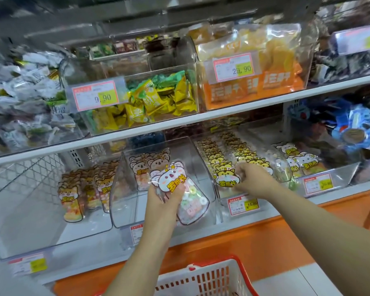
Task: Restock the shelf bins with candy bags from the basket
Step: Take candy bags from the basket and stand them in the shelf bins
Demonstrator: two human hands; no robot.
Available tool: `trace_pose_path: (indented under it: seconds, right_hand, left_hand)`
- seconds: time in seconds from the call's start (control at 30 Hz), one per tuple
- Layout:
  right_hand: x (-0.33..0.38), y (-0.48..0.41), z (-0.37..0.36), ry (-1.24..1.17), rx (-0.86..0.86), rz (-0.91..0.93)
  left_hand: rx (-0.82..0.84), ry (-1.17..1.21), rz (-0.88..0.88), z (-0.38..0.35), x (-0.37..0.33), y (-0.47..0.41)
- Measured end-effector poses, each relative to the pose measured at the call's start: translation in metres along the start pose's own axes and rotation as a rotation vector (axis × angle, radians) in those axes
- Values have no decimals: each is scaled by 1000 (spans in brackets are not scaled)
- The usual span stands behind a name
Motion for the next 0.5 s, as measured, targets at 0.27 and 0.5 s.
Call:
trace_pose_path:
  seconds: [0.27, 0.5]
  right_hand:
    - [5, -2, -5, 88, -98, 73]
    - [-3, -5, -8, 66, -101, 65]
  left_hand:
    - [-11, -31, 11, 0, -6, 1]
    - [-8, -34, 19, -4, -8, 6]
Point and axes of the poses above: each hand's wrist, its own y-axis away from the middle knuckle, its own z-axis out of the back of the hand, x = y × z, the point moved 1 cm from there along -y, towards the middle knuckle, and after that the axes turned 3 degrees about z, right-handed, at the moved point
